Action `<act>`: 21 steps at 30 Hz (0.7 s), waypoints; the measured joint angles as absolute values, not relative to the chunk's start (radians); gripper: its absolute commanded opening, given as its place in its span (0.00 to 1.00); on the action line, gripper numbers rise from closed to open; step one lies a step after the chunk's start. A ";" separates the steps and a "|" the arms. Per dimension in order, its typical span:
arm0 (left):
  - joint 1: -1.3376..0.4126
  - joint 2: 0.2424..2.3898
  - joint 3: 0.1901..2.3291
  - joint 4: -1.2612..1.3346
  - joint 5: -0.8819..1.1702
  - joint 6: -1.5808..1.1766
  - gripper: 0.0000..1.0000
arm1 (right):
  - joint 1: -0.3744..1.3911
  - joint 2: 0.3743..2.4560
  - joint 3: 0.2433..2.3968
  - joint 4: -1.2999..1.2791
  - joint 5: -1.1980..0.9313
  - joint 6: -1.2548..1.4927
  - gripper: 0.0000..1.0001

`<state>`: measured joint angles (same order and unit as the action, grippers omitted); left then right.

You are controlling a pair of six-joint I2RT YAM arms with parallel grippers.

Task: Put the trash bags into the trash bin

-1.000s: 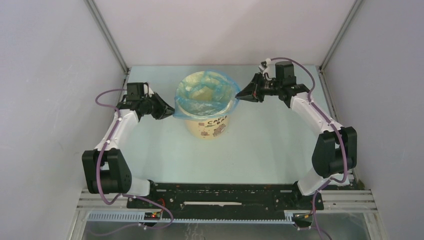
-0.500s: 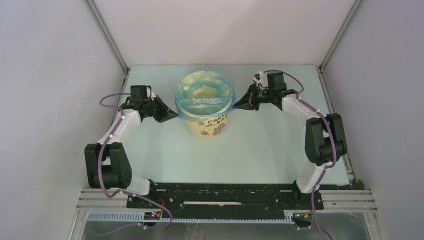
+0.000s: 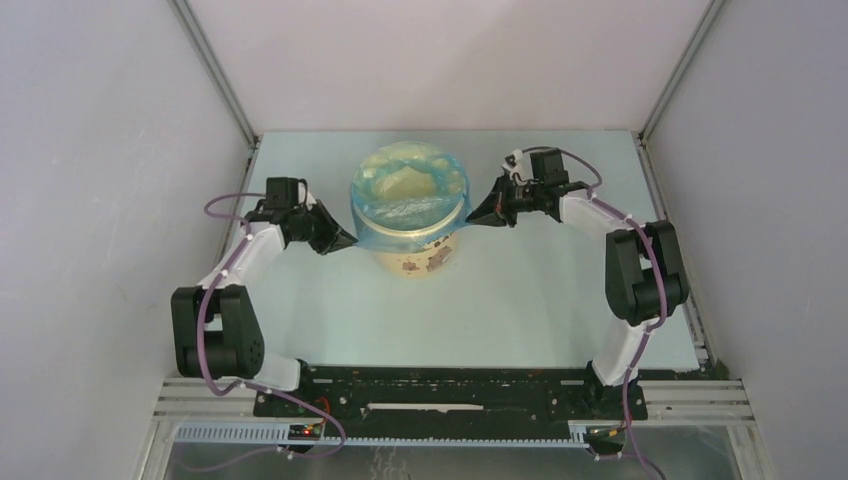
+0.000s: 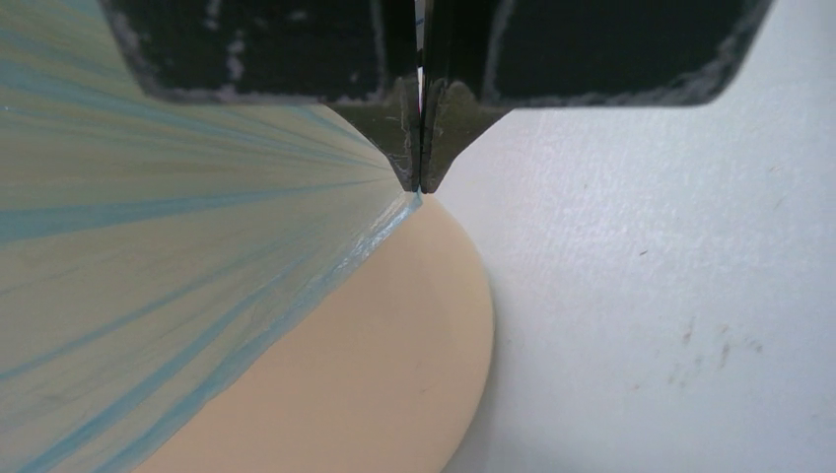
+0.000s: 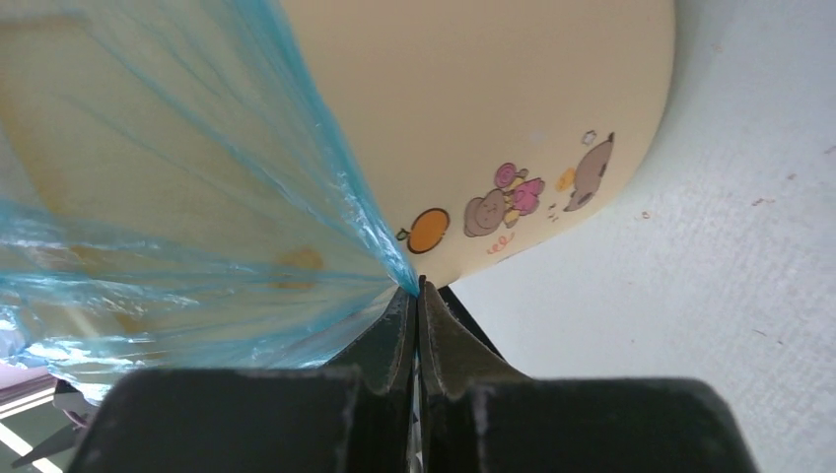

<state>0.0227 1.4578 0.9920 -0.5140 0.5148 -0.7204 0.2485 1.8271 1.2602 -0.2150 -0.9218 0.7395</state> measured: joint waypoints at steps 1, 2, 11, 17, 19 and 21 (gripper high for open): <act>0.023 1.450 0.989 -0.532 0.501 -0.706 0.00 | 0.242 1.827 1.257 -0.216 -0.925 0.738 0.06; 0.023 1.444 0.989 -0.546 0.492 -0.696 0.00 | 0.233 1.827 1.254 -0.219 -0.927 0.734 0.07; 0.028 1.365 0.989 -0.612 0.413 -0.639 0.00 | 0.192 1.812 1.249 -0.278 -0.931 0.680 0.07; 0.028 1.492 0.989 -0.552 0.422 -0.641 0.00 | 0.223 1.867 1.248 -0.169 -0.916 0.735 0.09; 0.028 1.529 0.989 -0.537 0.426 -0.647 0.00 | 0.229 1.900 1.248 -0.137 -0.912 0.754 0.12; 0.027 1.543 0.989 -0.528 0.430 -0.648 0.00 | 0.232 1.918 1.248 -0.129 -0.902 0.765 0.16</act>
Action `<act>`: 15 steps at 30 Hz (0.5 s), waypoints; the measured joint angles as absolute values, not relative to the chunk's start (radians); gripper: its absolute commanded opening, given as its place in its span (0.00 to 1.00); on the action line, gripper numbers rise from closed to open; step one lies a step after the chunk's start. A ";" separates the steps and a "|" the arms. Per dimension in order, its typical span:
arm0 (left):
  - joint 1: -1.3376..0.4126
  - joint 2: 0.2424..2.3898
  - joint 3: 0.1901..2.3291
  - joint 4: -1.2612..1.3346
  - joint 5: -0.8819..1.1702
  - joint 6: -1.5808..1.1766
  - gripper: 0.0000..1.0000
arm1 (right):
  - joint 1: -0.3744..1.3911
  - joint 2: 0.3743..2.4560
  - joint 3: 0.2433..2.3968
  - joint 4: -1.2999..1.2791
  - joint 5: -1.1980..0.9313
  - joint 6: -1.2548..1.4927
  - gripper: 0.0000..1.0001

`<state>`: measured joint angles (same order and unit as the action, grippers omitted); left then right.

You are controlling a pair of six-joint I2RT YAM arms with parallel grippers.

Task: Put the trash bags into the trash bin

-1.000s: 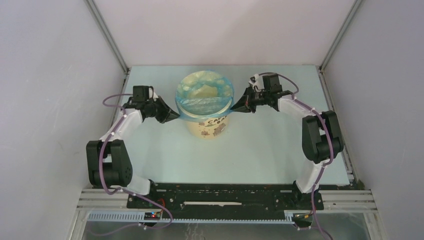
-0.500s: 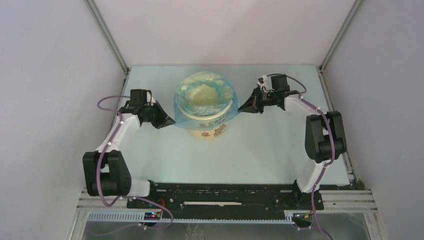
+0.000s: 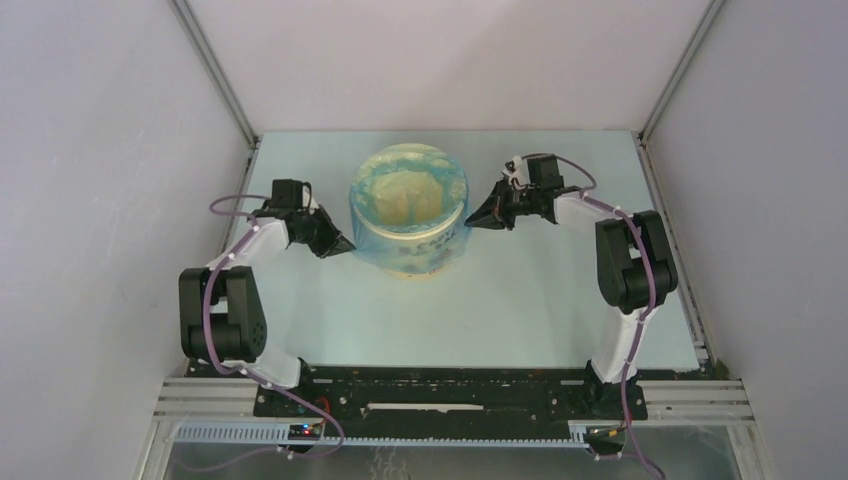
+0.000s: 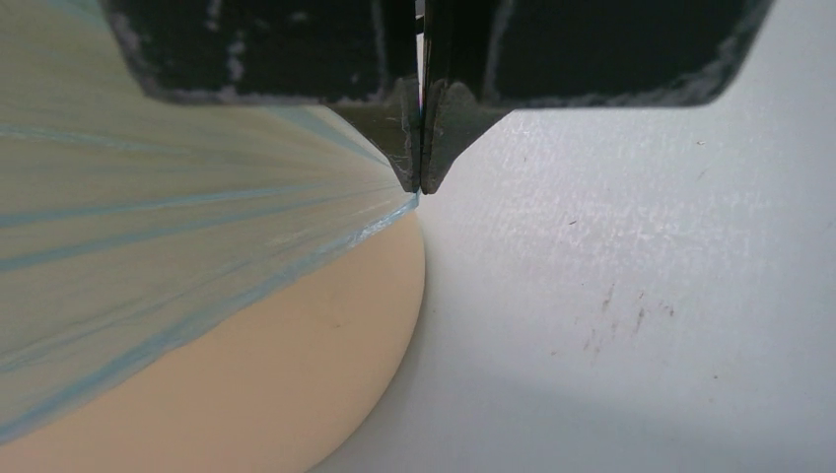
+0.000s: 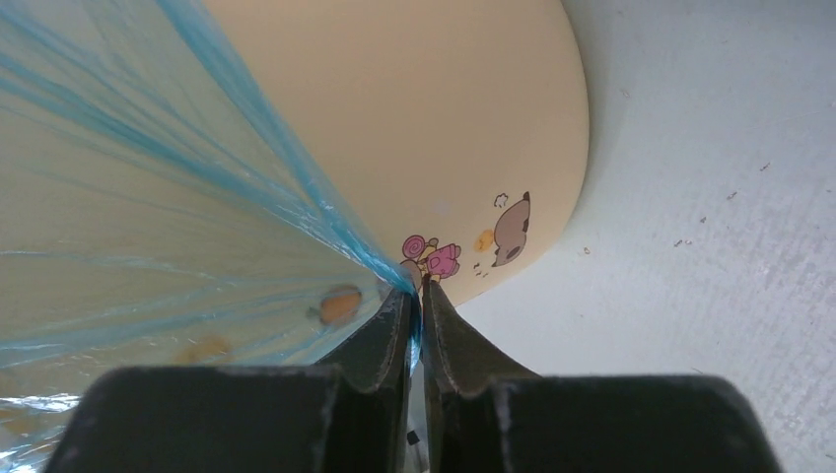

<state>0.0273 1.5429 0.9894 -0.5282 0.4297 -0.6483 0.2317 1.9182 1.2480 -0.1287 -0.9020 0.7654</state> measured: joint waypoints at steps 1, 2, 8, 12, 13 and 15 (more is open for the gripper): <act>0.027 1.542 0.989 -0.525 0.430 -0.649 0.00 | 0.232 1.919 1.248 -0.131 -0.896 0.765 0.17; 0.027 1.541 0.989 -0.523 0.431 -0.649 0.00 | 0.233 1.919 1.247 -0.133 -0.892 0.764 0.18; 0.007 1.539 0.989 -0.508 0.438 -0.659 0.00 | 0.240 1.917 1.247 -0.135 -0.864 0.762 0.18; -0.032 1.539 0.989 -0.500 0.448 -0.665 0.00 | 0.256 1.921 1.247 -0.122 -0.844 0.769 0.25; -0.038 1.539 0.989 -0.501 0.448 -0.664 0.01 | 0.257 1.921 1.247 -0.127 -0.836 0.769 0.30; -0.044 1.539 0.990 -0.511 0.446 -0.659 0.03 | 0.256 1.919 1.247 -0.154 -0.810 0.756 0.42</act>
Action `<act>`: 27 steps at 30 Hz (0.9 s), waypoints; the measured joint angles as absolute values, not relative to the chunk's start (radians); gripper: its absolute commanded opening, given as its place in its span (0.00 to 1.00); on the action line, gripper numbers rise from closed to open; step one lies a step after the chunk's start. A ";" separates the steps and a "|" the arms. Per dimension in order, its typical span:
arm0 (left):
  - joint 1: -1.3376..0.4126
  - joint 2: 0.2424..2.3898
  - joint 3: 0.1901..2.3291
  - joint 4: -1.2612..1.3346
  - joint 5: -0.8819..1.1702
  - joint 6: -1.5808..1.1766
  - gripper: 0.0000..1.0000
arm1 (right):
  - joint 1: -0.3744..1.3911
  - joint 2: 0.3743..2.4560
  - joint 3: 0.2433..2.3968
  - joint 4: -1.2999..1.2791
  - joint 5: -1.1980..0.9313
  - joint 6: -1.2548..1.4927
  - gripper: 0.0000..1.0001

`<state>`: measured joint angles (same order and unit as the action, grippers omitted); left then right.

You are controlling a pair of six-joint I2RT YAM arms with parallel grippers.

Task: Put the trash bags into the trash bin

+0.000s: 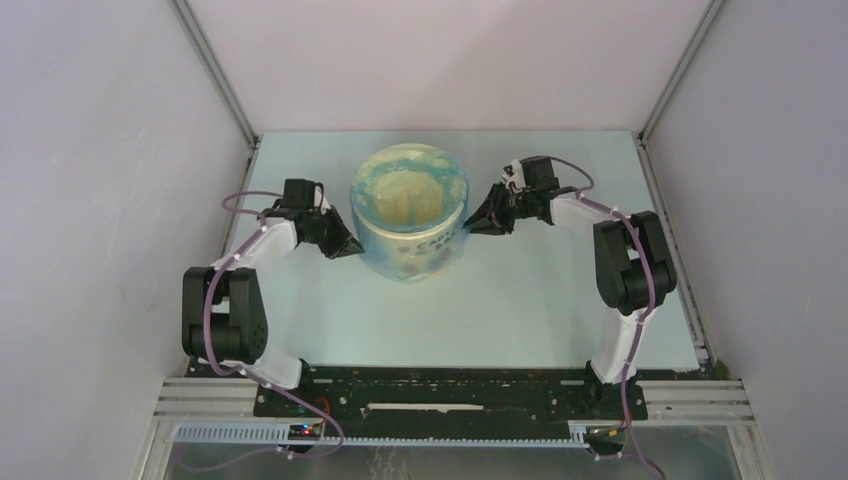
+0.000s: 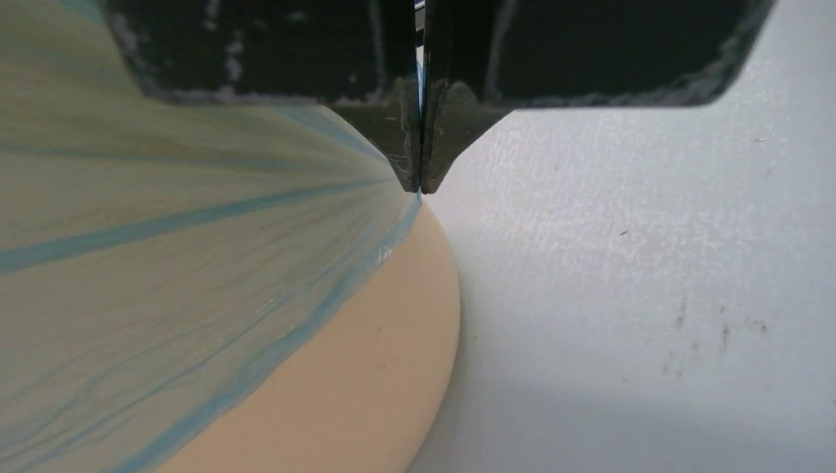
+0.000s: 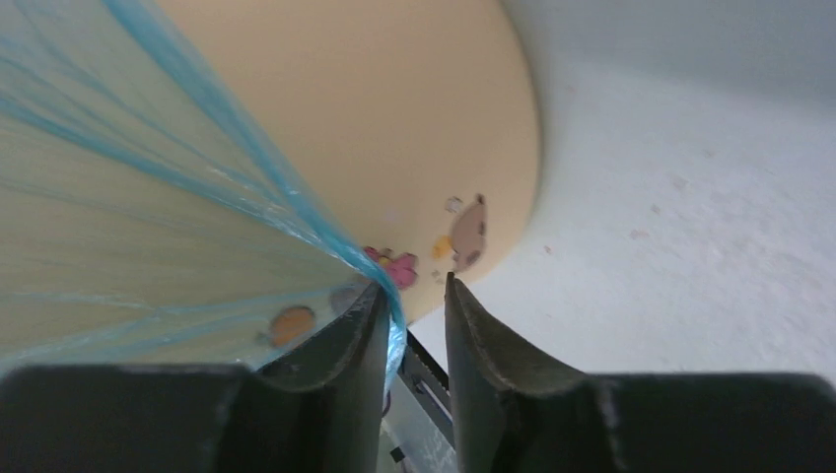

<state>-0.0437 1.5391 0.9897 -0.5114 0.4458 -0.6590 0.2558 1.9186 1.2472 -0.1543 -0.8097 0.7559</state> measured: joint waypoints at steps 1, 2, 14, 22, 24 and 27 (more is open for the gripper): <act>-0.044 1.539 0.991 -0.519 0.441 -0.653 0.05 | 0.254 1.914 1.247 -0.182 -0.791 0.742 0.47; -0.044 1.539 0.991 -0.527 0.436 -0.646 0.09 | 0.248 1.907 1.247 -0.218 -0.774 0.726 0.51; -0.013 1.449 1.058 -0.751 0.272 -0.522 0.76 | 0.159 1.657 1.428 -0.722 -0.495 0.476 0.75; -0.002 1.388 1.211 -0.813 0.169 -0.492 0.87 | 0.163 1.554 1.495 -0.805 -0.455 0.425 0.76; 0.009 1.387 1.231 -0.826 0.166 -0.496 0.87 | 0.167 1.570 1.494 -0.807 -0.471 0.432 0.76; 0.040 1.381 1.238 -0.825 0.167 -0.519 0.87 | 0.177 1.568 1.480 -0.785 -0.499 0.461 0.75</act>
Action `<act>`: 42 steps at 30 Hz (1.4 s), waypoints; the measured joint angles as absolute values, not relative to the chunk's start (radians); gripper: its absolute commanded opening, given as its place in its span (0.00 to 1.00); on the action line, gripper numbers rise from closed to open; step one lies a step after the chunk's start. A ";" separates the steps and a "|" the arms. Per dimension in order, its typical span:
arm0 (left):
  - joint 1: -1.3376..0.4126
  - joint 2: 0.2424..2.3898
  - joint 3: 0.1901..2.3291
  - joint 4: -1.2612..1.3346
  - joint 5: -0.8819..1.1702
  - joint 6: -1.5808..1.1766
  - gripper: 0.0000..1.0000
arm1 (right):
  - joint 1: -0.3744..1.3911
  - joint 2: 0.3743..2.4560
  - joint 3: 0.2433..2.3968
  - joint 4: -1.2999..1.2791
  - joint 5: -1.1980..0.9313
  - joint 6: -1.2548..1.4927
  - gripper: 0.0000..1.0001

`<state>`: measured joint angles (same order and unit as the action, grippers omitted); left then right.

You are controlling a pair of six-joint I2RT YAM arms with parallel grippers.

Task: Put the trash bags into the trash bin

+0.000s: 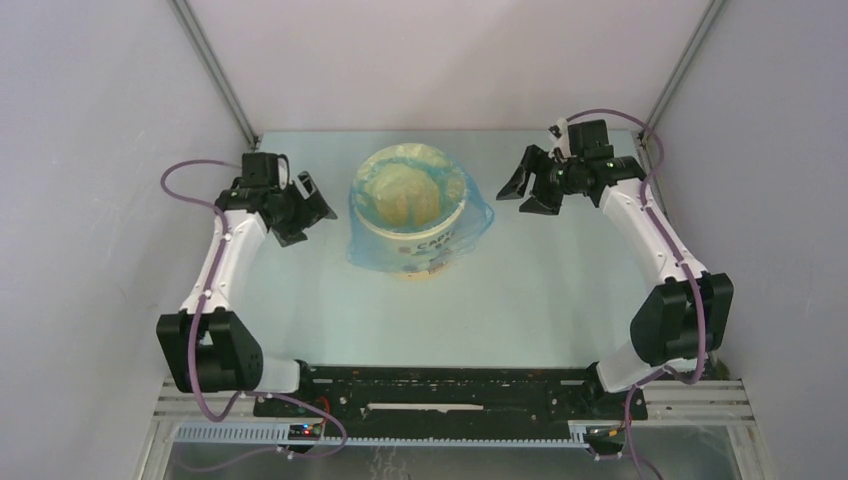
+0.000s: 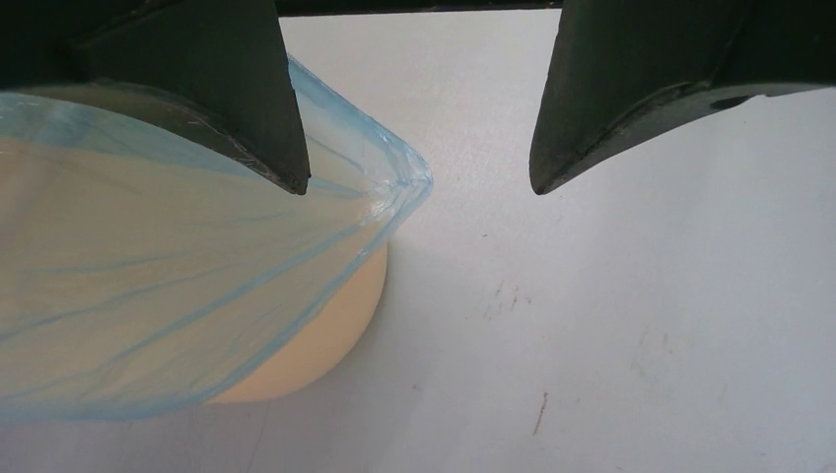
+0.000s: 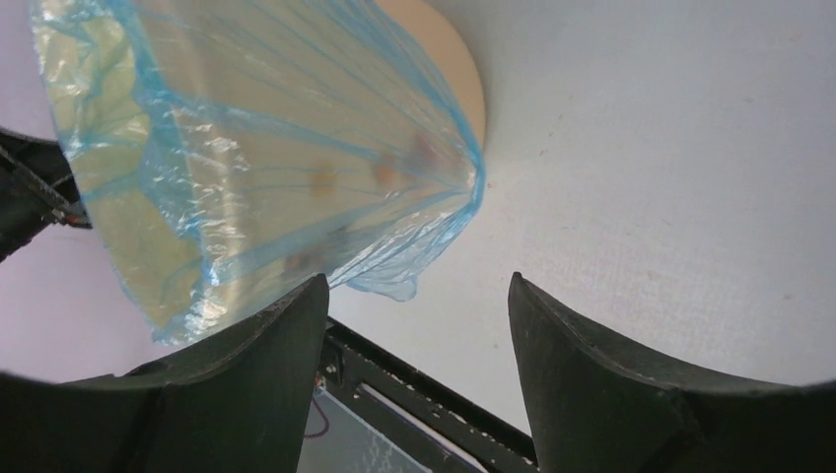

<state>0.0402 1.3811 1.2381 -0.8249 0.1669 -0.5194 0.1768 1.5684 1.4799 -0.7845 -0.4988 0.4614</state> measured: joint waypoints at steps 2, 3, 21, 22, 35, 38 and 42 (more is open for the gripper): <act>0.064 1.374 1.238 -0.821 0.172 -0.543 0.85 | 0.179 1.553 1.446 -0.731 -0.518 0.503 0.71; 0.078 1.368 1.236 -0.810 0.185 -0.559 0.84 | 0.182 1.544 1.416 -0.693 -0.532 0.532 0.69; -0.007 1.597 1.232 -0.487 0.513 -0.780 0.74 | 0.281 1.841 1.291 -0.330 -0.574 0.783 0.56; -0.015 1.597 1.232 -0.484 0.514 -0.781 0.74 | 0.277 1.843 1.291 -0.329 -0.583 0.781 0.57; -0.065 1.573 1.171 -0.478 0.561 -0.778 0.75 | 0.152 1.613 1.345 -0.625 -0.553 0.643 0.72; -0.067 1.569 1.138 -0.480 0.564 -0.778 0.75 | 0.124 1.547 1.438 -0.704 -0.525 0.595 0.73; -0.078 1.565 1.101 -0.482 0.569 -0.776 0.77 | 0.146 1.511 1.585 -0.803 -0.459 0.536 0.75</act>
